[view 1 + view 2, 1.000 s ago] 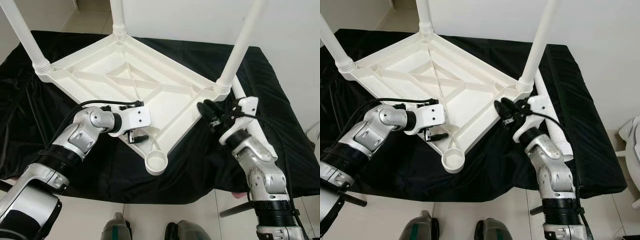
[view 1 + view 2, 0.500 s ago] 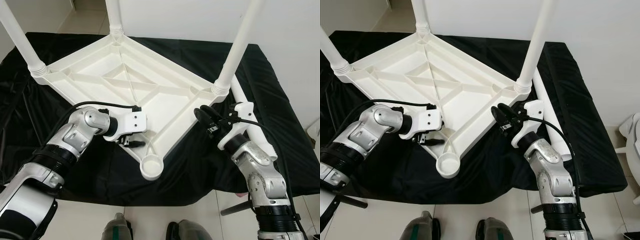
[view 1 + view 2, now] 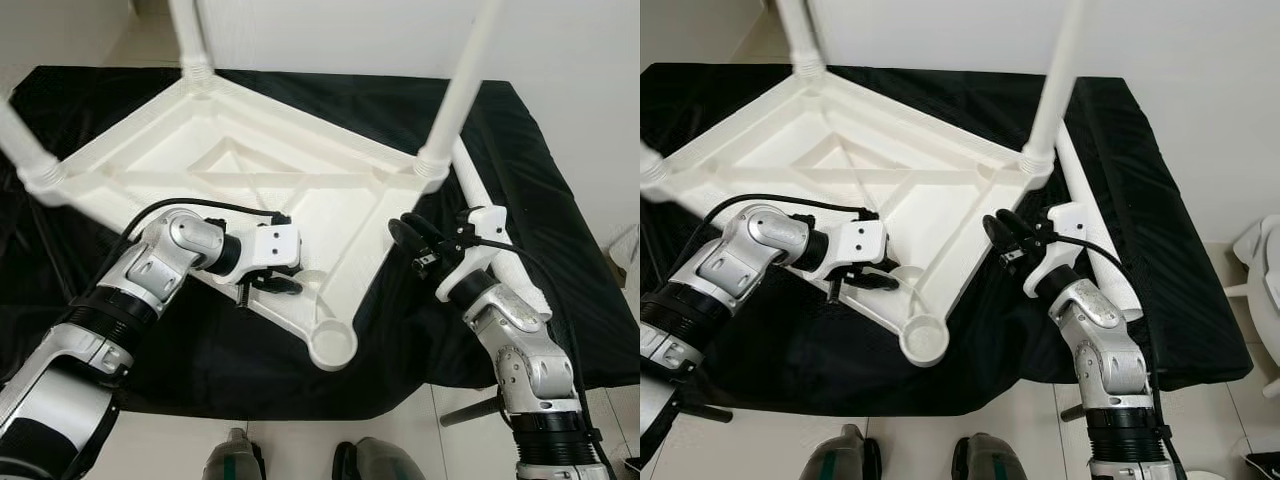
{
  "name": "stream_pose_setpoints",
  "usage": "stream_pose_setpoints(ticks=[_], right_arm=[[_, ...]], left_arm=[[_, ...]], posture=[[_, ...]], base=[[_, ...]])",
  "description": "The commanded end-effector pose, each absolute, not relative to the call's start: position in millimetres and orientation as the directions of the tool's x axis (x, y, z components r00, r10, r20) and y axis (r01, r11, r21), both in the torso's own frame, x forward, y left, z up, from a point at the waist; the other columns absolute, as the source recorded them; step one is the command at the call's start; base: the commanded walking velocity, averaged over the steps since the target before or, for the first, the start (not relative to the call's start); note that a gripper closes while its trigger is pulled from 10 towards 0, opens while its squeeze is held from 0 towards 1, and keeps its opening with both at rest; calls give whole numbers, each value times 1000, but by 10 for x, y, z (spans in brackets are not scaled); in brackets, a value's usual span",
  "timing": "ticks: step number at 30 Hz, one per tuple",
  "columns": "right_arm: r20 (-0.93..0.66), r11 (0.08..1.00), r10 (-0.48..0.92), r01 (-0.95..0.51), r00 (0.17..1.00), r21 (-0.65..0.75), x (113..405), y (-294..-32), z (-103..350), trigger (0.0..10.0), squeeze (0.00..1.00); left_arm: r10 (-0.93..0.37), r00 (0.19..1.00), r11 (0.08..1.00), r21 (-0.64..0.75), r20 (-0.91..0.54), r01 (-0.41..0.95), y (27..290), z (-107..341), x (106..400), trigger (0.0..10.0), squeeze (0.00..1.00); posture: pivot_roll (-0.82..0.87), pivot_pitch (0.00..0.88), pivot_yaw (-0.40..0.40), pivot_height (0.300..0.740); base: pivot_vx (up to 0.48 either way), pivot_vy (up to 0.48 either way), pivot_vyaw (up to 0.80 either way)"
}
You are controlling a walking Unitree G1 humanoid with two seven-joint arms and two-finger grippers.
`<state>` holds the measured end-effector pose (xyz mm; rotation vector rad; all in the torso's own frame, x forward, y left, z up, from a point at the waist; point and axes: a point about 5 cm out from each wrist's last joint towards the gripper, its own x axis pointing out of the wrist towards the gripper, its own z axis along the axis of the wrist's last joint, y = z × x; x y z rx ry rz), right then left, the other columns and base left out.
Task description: Building children table
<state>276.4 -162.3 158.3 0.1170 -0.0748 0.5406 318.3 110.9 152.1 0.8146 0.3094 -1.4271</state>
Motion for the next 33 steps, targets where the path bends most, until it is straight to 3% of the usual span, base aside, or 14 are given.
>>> stream_pose_setpoints(ticks=[1,10,14,15,18,27,33], right_arm=[[91,852,509,-516,856,84,2780,-1628,1588,10000,0],[92,854,507,-514,857,82,2804,-1632,1604,10000,0],[92,860,496,-503,864,86,2814,-1641,1607,10000,0],[96,864,489,-496,867,87,2814,-1639,1612,10000,0],[97,867,484,-491,870,87,2816,-1635,1610,10000,0],[100,872,474,-482,875,88,2846,-1632,1616,10000,0],[107,875,466,-476,878,86,2847,-1627,1627,10000,0]], left_arm=[[-748,191,0,288,-635,958,1191,1482,3204,0,0],[-757,229,40,307,-612,951,1188,1525,3255,0,0],[-769,285,106,325,-572,940,1150,1570,3315,0,0],[-769,358,195,339,-530,921,1126,1605,3388,0,0],[-763,401,249,343,-506,906,1114,1617,3424,0,0],[-722,459,318,341,-518,885,1101,1569,3423,0,0],[-632,537,384,377,-559,843,1246,1537,3443,0,0]], posture=[[-48,81,10,740],[-48,83,6,740],[-48,85,7,740],[-49,88,10,740],[-49,89,11,740],[-42,89,10,740],[-47,86,17,740]], base=[[0,0,0],[0,0,0],[0,0,0],[0,0,0],[0,0,0],[0,0,0],[0,0,0]])
